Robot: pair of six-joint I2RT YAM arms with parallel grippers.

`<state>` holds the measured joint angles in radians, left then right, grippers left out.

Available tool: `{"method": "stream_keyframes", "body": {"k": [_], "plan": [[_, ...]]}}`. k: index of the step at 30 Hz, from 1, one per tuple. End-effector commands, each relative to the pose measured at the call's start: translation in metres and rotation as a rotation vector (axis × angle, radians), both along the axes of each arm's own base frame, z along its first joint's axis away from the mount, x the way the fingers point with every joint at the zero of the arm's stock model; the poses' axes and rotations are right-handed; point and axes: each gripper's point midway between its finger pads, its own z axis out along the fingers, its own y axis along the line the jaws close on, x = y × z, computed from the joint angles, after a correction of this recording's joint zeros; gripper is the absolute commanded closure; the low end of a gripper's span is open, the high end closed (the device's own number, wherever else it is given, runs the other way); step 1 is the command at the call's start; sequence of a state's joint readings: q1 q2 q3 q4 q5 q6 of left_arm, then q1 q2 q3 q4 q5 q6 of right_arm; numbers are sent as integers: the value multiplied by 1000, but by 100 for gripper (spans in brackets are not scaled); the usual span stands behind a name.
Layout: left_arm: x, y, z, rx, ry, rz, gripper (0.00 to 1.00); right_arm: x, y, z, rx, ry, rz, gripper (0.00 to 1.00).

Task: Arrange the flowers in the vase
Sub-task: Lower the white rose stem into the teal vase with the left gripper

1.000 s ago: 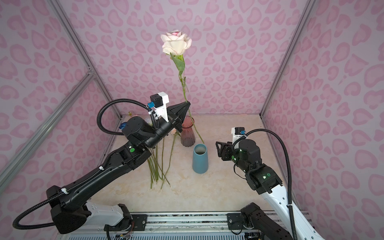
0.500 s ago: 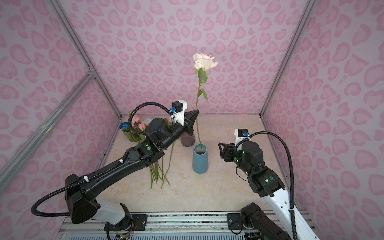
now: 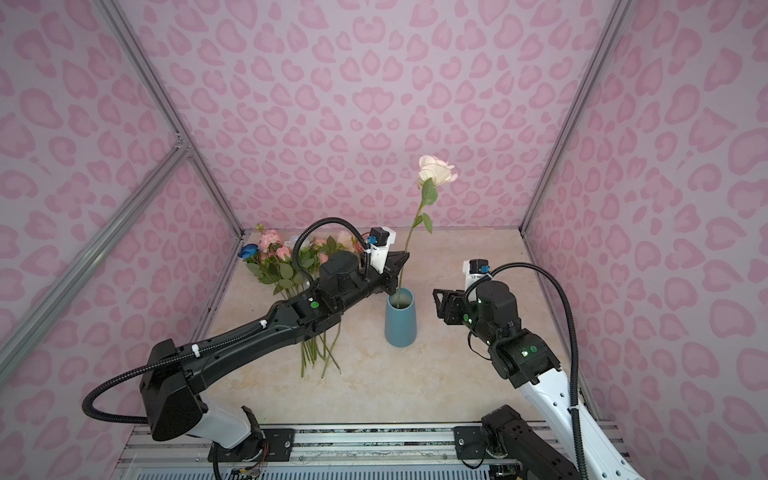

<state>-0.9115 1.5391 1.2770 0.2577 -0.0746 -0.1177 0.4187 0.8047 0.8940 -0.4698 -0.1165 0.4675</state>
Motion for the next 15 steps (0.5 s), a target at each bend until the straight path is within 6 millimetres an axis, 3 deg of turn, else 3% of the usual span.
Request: {"method": "stream_keyframes", "body": {"k": [1, 15], "plan": [[-1, -3, -7, -4, 22, -11, 89, 0, 2, 3, 4, -9, 11, 34], [-5, 0, -38, 39, 96, -4, 85, 0, 4, 0, 12, -1, 20, 34]]}}
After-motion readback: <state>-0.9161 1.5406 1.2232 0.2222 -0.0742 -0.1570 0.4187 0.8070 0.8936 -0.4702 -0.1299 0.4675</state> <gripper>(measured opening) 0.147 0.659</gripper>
